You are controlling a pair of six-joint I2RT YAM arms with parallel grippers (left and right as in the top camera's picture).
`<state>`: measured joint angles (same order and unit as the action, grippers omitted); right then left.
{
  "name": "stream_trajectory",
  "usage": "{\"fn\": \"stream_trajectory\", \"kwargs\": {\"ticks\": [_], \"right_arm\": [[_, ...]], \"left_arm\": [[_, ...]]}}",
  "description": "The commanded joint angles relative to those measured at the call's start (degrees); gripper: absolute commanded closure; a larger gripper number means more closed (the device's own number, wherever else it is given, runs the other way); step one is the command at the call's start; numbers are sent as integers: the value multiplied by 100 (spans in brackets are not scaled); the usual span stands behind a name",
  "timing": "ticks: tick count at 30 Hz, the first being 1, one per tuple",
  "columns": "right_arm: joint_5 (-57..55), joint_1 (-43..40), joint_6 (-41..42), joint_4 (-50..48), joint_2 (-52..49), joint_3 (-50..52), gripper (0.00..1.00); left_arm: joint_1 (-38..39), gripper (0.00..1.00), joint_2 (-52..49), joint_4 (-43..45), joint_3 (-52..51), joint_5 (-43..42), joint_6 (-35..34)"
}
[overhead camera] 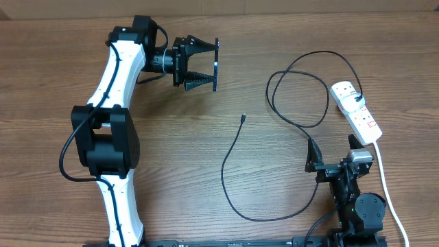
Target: Plug charger to phone and switch on socket
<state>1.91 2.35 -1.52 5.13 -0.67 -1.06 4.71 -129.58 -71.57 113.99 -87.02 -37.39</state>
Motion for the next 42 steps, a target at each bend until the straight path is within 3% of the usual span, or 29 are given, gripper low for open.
{"fn": "stream_trajectory", "kwargs": {"ticks": [1, 42], "right_arm": [[-57, 31, -26, -31, 50, 59, 0], [-57, 31, -28, -33, 50, 59, 0]], "left_arm": [[-63, 28, -46, 0, 177, -356, -37], [-63, 28, -46, -20, 177, -354, -166]]}}
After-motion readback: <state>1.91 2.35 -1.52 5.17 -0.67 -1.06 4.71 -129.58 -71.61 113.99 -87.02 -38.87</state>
